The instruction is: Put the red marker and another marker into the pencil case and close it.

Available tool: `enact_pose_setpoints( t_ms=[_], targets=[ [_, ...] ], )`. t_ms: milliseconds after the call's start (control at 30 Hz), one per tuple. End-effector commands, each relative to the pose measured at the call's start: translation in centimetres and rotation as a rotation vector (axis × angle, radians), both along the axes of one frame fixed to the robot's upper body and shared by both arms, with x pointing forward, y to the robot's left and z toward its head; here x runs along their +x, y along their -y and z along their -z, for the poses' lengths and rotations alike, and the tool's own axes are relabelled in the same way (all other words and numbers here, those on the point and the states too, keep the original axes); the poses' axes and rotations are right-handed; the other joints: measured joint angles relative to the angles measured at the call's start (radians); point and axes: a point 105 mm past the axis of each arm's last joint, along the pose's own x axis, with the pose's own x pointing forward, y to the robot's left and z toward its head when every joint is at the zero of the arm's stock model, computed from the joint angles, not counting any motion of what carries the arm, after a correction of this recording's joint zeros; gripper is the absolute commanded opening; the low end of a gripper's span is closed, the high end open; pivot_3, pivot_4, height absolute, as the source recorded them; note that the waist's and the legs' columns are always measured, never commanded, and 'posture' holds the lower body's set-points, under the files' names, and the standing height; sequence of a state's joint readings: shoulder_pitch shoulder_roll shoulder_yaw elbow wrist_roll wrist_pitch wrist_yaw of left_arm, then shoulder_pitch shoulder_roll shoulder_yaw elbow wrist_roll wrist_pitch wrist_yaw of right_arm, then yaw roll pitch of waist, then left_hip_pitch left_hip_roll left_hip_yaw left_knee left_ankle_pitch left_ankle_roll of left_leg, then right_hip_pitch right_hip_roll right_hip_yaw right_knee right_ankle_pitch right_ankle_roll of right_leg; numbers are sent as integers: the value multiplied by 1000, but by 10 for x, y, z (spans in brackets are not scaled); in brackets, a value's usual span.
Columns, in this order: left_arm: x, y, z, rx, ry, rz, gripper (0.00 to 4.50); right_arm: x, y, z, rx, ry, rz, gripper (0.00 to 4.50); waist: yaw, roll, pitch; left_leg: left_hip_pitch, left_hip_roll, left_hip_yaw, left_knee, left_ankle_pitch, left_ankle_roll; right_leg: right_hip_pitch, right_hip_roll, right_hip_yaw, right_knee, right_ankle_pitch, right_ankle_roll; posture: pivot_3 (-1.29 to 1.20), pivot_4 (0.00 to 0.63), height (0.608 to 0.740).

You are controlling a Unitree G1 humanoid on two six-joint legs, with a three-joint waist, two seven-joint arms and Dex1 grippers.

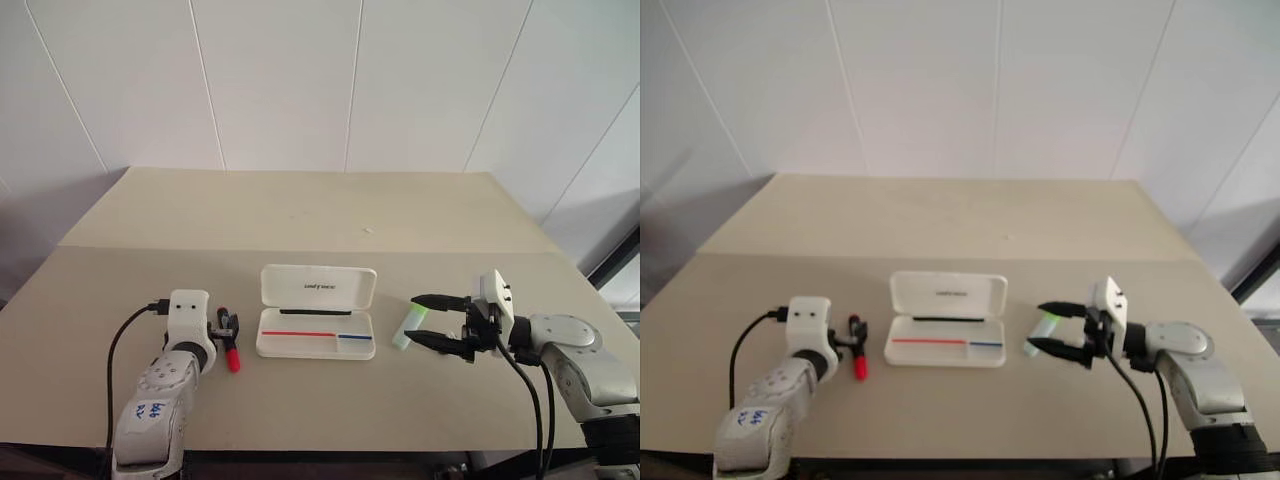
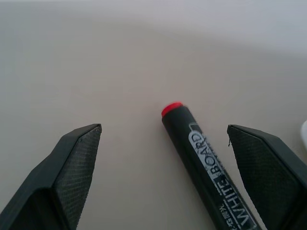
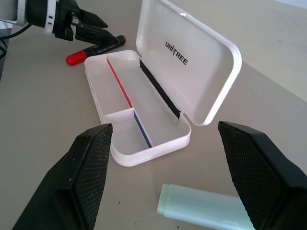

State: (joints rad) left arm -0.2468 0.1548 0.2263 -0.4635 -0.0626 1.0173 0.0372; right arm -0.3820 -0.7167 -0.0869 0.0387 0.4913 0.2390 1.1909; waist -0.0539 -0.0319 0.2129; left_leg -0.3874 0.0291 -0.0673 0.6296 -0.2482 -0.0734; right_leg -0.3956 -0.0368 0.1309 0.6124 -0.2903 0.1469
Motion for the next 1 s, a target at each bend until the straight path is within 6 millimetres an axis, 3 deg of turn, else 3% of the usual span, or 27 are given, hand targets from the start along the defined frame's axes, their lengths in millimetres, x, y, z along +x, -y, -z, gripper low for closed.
enact_pose_setpoints(
  t_ms=[33, 67, 167, 300, 533, 733, 1000],
  targets=[
    [2, 8, 6, -43, -55, 19, 4473, -2, 1, -12, 8, 56, 3, 4500, 0, 0, 0, 0, 0, 0, 0, 0, 0, 0, 0, 0, 0, 0, 0, 0, 150, 740],
    [2, 10, 7, -53, -69, 24, 4473, -2, 2, -12, 8, 57, 5, 4500, 0, 0, 0, 0, 0, 0, 0, 0, 0, 0, 0, 0, 0, 0, 0, 0, 150, 740],
    [2, 7, 10, -81, -103, -11, 3896, -1, 2, -12, 10, 59, 10, 4500, 1, 0, 0, 0, 0, 0, 0, 0, 0, 0, 0, 0, 0, 0, 0, 0, 150, 740],
    [3, 6, 7, -83, -108, -13, 2679, 0, 3, -12, 10, 61, 15, 4500, 1, 0, 0, 0, 0, 0, 0, 0, 0, 1, 0, 0, -1, 0, 0, 0, 150, 740],
    [9, -8, -22, 42, 7, 30, 602, 3, 4, -12, 11, 70, 22, 4500, 0, 0, 0, 0, 0, 0, 0, 0, 0, 1, 0, 0, -1, 0, 1, 0, 150, 740],
    [6, -4, -48, 170, 42, 273, 595, 3, 4, -11, 3, 71, 26, 4500, -5, 0, 0, 0, 0, 0, -1, 0, 0, 0, 0, 0, -1, 0, 0, 0, 150, 740],
    [-35, 29, -83, 288, 87, 859, 595, 2, 7, -8, -10, 71, 45, 4500, -3, 0, 0, 0, 0, 0, -4, -2, 0, -1, -2, -1, -2, -1, -2, 0, 150, 740]
  ],
)
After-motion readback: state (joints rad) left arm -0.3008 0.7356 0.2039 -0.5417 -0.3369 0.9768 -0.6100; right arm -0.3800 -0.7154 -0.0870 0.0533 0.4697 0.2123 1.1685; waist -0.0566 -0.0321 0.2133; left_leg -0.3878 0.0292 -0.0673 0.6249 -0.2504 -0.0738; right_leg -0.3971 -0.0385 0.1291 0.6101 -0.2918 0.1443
